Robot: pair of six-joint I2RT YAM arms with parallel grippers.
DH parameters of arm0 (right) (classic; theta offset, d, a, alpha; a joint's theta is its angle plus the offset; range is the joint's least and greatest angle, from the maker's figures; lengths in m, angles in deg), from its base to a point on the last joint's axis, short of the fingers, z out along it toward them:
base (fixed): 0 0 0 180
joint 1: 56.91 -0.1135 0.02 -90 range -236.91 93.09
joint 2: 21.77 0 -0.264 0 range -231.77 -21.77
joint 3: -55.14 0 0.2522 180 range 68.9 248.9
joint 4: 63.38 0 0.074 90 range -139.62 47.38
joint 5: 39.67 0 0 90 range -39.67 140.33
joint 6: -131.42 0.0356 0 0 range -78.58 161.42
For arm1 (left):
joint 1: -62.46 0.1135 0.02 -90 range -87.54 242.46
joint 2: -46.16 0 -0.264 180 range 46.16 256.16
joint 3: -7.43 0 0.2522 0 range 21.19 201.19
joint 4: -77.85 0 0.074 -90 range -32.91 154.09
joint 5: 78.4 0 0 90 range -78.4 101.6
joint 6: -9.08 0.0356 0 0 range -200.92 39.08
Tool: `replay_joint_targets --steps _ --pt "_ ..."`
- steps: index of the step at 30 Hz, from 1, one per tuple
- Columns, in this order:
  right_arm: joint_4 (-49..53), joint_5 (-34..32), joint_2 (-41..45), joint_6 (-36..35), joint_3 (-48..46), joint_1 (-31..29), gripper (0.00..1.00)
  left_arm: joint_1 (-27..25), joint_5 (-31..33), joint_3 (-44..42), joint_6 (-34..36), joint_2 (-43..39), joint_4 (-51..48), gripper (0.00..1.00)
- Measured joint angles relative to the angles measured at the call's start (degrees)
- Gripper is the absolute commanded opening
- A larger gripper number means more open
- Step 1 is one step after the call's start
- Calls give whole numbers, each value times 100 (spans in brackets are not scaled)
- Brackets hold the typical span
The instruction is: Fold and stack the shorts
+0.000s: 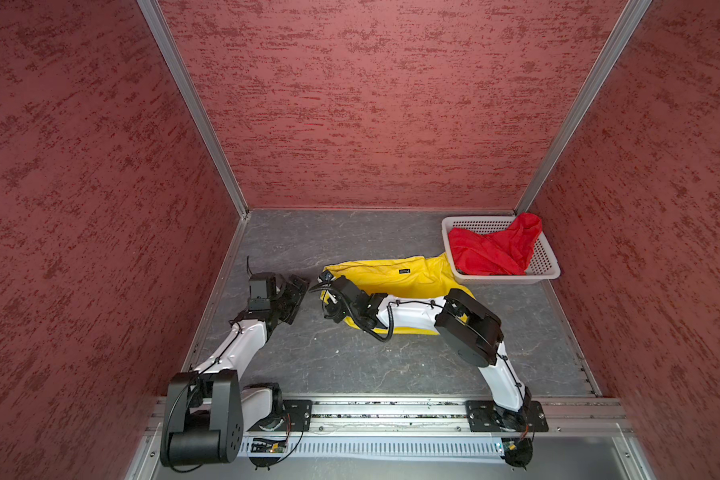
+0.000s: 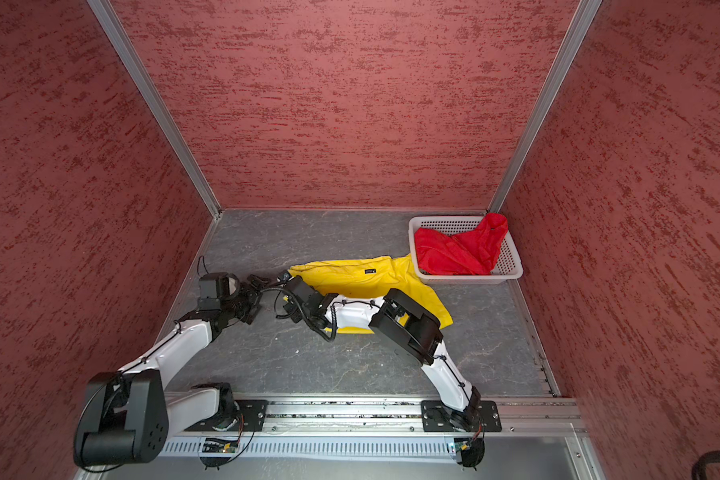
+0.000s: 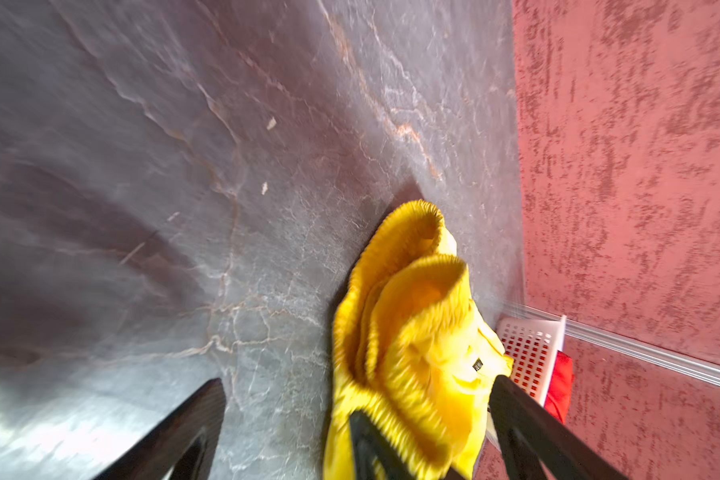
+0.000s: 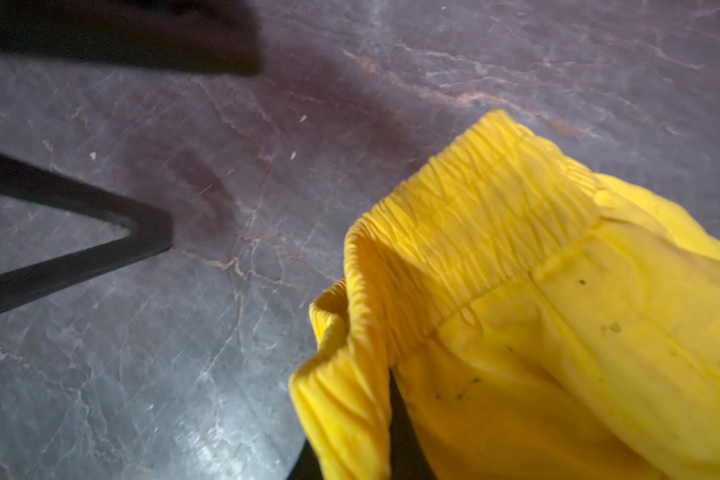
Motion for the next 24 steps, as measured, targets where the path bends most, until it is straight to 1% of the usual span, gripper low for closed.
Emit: replay_joint_targets --steps 2,5,8,13,19,24 --pt "-107 79 39 87 -44 101 0 28 -149 -70 11 -94 37 100" --pt "-323 195 199 157 -262 214 0 33 -483 -234 -42 2 387 99" --pt "-481 286 378 181 -472 234 0 31 -879 -420 -256 431 1058 100" --pt "-621 442 415 188 -487 223 0 -57 -1375 -800 -756 1115 2411 100" --pt "-638 525 415 216 -492 212 0 -136 -1561 -1049 -1248 1266 3877 100" --pt "-638 577 415 225 -492 210 0 -168 -1558 -1117 -1464 1403 4651 100"
